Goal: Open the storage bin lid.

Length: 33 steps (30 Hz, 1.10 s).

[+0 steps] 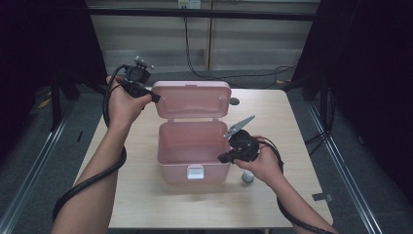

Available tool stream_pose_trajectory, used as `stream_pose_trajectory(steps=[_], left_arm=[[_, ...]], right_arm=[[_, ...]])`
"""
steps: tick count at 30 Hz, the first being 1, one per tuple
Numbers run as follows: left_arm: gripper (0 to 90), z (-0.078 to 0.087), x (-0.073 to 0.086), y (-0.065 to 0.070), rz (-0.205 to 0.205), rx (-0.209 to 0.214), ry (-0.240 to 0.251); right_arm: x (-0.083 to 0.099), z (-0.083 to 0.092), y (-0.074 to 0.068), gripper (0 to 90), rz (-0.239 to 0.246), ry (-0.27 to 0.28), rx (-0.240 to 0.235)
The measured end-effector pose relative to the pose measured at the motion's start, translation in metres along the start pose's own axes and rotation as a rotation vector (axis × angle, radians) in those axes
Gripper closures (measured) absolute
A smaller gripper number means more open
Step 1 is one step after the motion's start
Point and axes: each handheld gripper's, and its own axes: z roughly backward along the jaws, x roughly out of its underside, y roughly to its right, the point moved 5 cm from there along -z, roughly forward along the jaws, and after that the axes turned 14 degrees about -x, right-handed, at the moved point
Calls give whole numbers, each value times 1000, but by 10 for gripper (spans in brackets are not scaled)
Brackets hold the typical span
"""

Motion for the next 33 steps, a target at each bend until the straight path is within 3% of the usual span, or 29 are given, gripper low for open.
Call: stream_pose_trajectory(steps=[13,27,33], left_arm=[[834,-7,-11,-3,-6,-26,-47],[840,-15,-19,-4,3,-19,-69],[842,-17,-22,-4,11,-14,-72]], right_arm=[[1,0,0,900,2,3,5],[2,0,0,900,-15,28,-9],[-1,-2,-3,900,1,-20,41]])
